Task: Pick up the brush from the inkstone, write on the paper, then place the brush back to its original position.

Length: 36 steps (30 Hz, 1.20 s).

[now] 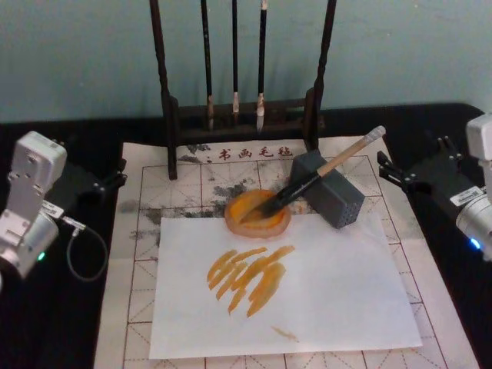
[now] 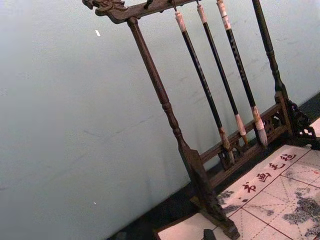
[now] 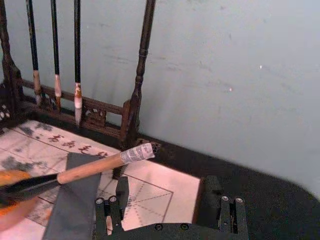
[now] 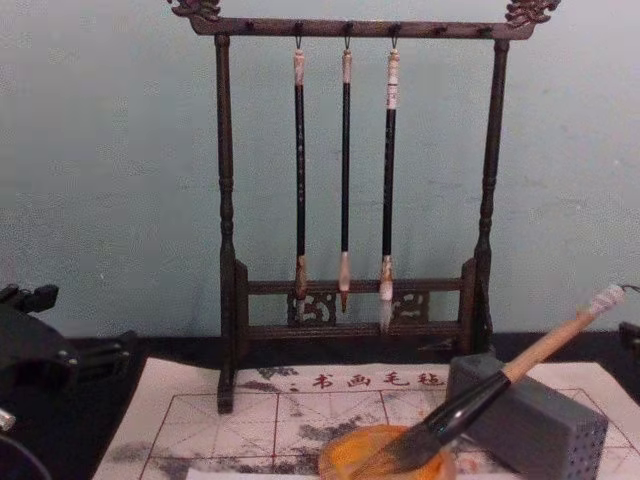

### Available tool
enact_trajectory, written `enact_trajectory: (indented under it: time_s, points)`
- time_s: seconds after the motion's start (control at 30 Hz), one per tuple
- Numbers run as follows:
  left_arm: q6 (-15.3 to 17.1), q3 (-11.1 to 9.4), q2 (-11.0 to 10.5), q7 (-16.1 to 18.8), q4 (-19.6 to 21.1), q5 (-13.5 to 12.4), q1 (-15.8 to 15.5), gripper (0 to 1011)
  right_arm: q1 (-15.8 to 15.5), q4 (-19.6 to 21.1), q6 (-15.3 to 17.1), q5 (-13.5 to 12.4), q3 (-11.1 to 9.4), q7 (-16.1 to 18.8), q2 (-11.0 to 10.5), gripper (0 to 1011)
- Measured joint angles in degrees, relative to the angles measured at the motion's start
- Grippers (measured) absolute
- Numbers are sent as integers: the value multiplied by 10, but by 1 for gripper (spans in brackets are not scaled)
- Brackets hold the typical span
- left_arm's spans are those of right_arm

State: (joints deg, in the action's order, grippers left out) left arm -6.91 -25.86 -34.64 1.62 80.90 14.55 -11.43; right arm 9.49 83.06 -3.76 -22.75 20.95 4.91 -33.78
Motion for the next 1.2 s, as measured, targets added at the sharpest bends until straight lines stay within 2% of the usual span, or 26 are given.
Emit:
enact_trajectory:
  time_s: [0.13,0.17,0.33,0.4,0.47,0.57,0.6,0.67,0.77,0.9,1.1,1.2]
  points:
    - [0,0,0,0,0,0,0,1001,-10,9,27,-48,-22,31,5,1000]
    - [0,0,0,0,0,0,0,1001,-10,9,27,-48,-22,31,5,1000]
    - [0,0,0,0,0,0,0,1001,-18,14,68,-115,-51,76,16,1000]
    - [0,0,0,0,0,0,0,1001,-18,14,72,-121,-55,81,17,1000]
    - [0,0,0,0,0,0,0,1001,-21,14,87,-148,-67,99,25,1000]
    - [0,0,0,0,0,0,0,1001,-23,12,100,-169,-77,115,34,1000]
    - [0,0,0,0,0,0,0,1001,-23,12,100,-169,-77,115,34,1000]
    - [0,0,0,0,0,0,0,1001,-24,9,113,-193,-85,131,42,1000]
    - [0,0,0,0,0,0,0,1001,-23,7,125,-214,-90,142,46,1000]
    - [0,0,0,0,0,0,0,1001,-20,-1,151,-258,-93,161,50,1000]
    - [0,0,0,0,0,0,0,1001,-12,-13,184,-305,-93,182,51,1000]
    - [0,0,0,0,0,0,0,1001,-7,-18,195,-320,-91,188,50,1000]
